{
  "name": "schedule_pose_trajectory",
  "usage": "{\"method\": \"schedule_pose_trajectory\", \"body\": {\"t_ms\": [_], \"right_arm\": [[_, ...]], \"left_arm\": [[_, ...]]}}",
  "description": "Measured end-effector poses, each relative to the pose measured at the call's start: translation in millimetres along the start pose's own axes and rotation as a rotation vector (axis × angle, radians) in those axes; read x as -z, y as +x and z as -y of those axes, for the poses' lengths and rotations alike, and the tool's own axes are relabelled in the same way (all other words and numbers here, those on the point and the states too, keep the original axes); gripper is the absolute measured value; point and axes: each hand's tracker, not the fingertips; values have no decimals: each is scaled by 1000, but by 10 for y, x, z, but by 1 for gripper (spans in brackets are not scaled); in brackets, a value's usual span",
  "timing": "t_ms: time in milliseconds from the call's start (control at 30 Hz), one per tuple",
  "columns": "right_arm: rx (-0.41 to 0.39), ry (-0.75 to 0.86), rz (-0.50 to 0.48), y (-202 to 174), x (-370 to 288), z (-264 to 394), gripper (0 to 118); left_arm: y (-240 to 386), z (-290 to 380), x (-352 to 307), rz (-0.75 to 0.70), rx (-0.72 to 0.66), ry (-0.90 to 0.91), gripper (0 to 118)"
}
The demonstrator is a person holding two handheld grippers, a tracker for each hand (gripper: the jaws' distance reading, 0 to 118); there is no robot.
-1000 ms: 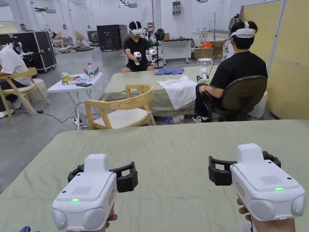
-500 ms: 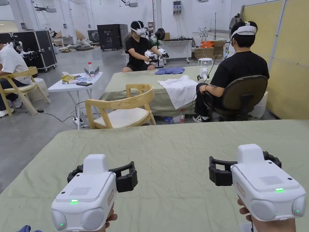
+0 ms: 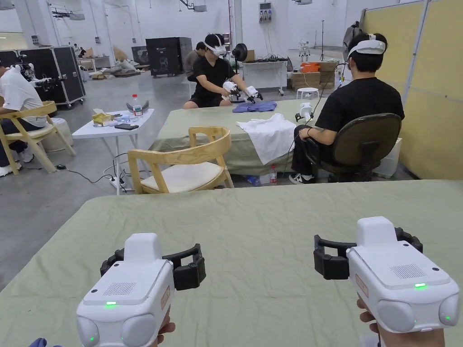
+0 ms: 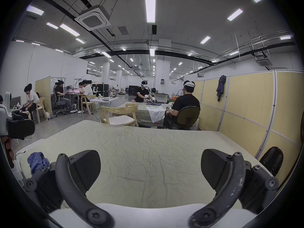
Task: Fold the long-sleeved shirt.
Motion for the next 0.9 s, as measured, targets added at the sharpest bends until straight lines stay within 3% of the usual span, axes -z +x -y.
{"method": "schedule_pose_trajectory", "body": {"t_ms": [900], "right_arm": [[-10, -7, -20, -8, 24, 9, 118]], "left_arm": [[11, 15, 28, 8, 9, -17, 118]]}}
